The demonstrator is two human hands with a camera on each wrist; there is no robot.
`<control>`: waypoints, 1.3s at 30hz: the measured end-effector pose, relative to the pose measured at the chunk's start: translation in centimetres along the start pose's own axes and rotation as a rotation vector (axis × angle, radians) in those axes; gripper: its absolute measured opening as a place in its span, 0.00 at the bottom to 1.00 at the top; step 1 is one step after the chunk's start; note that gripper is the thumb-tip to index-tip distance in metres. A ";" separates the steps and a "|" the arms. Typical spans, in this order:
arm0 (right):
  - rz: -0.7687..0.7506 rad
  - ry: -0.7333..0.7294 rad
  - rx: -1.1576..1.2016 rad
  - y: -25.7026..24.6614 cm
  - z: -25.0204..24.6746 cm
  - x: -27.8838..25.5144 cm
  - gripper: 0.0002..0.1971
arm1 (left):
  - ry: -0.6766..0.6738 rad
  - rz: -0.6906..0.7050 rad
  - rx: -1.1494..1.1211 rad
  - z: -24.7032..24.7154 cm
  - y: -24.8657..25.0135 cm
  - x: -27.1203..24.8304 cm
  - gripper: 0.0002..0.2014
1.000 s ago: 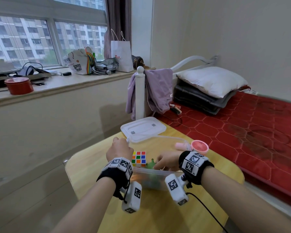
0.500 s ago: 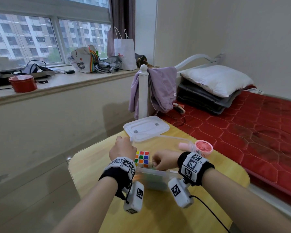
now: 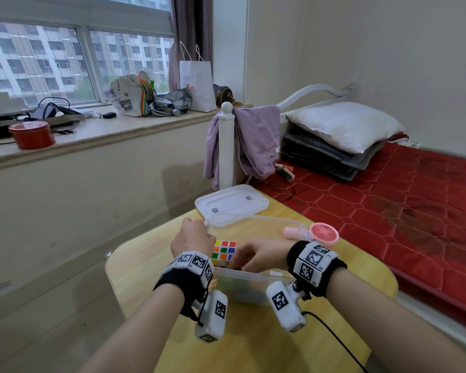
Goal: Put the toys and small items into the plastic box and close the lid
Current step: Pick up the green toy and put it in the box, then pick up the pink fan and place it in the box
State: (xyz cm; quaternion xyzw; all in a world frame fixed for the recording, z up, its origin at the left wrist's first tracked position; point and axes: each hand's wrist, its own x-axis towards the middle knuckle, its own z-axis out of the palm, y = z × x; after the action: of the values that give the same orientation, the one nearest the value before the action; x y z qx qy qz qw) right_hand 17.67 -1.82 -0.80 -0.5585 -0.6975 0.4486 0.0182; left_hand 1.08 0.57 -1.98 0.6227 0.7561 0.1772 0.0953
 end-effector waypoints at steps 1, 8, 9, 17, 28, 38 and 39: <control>0.020 -0.007 0.017 0.1 0.0 -0.2 0.17 | 0.001 0.000 -0.002 0.0 0.0 0.0 0.09; 0.109 -0.017 -0.101 -0.3 0.5 -0.1 0.17 | 0.001 0.006 0.011 -0.2 0.0 -0.2 0.08; 0.099 -0.021 -0.091 -0.2 0.5 0.1 0.18 | 0.004 0.006 0.012 -0.2 0.0 -0.2 0.08; 0.046 -0.175 0.157 0.8 -0.9 -0.7 0.25 | 0.002 0.013 0.032 0.0 0.0 0.0 0.08; 0.082 0.731 0.543 15.2 -11.4 -2.7 0.20 | 0.013 0.014 0.022 0.2 -0.1 0.0 0.09; 0.419 0.797 0.011 18.1 -6.3 1.6 0.36 | 0.034 -0.005 -0.025 0.7 -0.1 0.4 0.08; 0.425 0.809 0.004 17.8 -6.2 1.9 0.34 | 0.034 -0.007 -0.027 0.7 -0.1 0.5 0.08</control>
State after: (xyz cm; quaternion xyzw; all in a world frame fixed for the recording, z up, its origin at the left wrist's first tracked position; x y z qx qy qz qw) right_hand 33.80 2.99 -9.50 -0.8196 -0.5033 0.1894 0.1977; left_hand 1.11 1.12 -2.65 0.6155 0.7575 0.1973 0.0915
